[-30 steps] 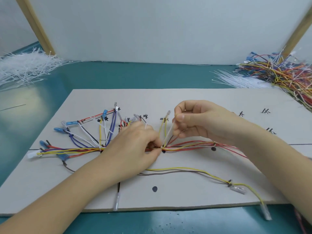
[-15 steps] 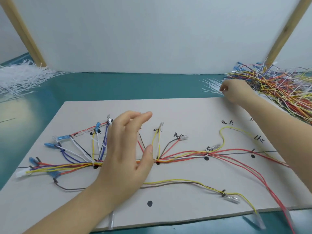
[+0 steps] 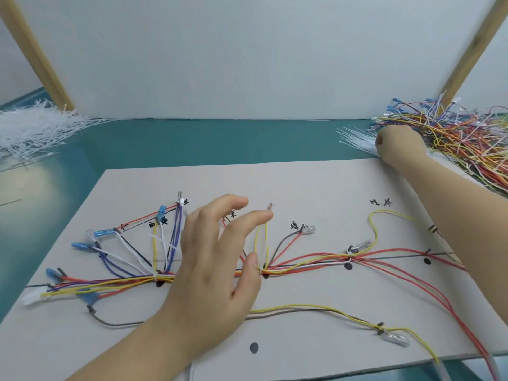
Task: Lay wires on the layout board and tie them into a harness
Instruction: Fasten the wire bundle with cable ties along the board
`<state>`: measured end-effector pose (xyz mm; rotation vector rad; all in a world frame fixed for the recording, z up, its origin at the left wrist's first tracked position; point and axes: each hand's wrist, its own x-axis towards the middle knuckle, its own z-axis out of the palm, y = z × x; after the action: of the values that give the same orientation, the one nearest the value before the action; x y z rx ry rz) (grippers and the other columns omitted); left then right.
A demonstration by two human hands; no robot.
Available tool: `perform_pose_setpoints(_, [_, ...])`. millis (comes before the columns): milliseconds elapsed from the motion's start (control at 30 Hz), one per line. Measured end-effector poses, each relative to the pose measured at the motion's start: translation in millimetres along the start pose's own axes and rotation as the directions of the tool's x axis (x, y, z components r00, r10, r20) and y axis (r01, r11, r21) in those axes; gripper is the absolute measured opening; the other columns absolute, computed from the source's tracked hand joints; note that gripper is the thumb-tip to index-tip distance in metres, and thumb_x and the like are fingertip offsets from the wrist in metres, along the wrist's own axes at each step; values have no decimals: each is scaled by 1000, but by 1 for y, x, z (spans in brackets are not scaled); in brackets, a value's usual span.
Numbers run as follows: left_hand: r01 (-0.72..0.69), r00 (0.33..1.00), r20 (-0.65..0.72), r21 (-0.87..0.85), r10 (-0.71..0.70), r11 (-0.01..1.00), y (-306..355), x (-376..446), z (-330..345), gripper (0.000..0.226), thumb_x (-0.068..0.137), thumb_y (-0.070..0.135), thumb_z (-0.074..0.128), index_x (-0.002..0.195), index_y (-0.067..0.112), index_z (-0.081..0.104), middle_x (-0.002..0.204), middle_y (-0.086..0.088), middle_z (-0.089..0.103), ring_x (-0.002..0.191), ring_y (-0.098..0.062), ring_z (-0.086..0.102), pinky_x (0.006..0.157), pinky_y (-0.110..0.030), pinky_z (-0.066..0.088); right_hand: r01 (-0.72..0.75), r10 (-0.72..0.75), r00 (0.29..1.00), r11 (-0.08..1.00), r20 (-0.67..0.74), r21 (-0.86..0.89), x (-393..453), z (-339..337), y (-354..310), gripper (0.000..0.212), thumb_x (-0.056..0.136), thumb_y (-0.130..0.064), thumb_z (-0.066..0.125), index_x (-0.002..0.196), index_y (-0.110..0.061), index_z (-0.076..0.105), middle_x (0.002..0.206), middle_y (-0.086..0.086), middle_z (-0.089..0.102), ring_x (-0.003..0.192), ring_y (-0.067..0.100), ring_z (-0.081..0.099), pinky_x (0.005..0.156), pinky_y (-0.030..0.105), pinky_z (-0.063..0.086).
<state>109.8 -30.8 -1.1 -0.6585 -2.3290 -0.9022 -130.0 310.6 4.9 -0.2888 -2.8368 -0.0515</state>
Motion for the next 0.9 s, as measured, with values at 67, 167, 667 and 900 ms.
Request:
perform_pose_setpoints(67, [-27,1000,9,18,27,999,1,0,0,37,82,18,42,118,25,46,124,3,36,115,-10,32,102,-27,25,24,-21,999,995,-39,100,-3,-6,0,24,83,0,48,96,-2,68,101,24,65,93,41,58,76,43,50])
perform_pose_setpoints(167, [-104,994,29,88,102,991,5,2,0,32,83,16,44,112,25,53,118,9,49,112,-16,39,97,-33,27,92,-58,992,941,-113,327,-16,-24,-10,22,84,-3,51,101,-4,65,97,19,68,91,35,59,79,38,48])
perform_pose_setpoints(667, [-254,830,555,453,-47,855,55,38,53,17,96,14,40,106,15,54,109,-3,54,106,-25,48,82,-32,34,-5,-432,898,170,80,985,-183,-101,-44,29,84,8,58,88,-19,70,75,-3,72,74,8,69,68,17,54])
perform_pose_setpoints(900, [-11,835,534,263,-136,965,43,41,64,20,93,22,49,104,16,65,97,-3,54,107,-23,51,84,-30,37,-28,-223,975,-39,19,999,-179,-80,-35,25,82,-9,59,75,-26,77,75,-6,70,70,7,66,62,17,53])
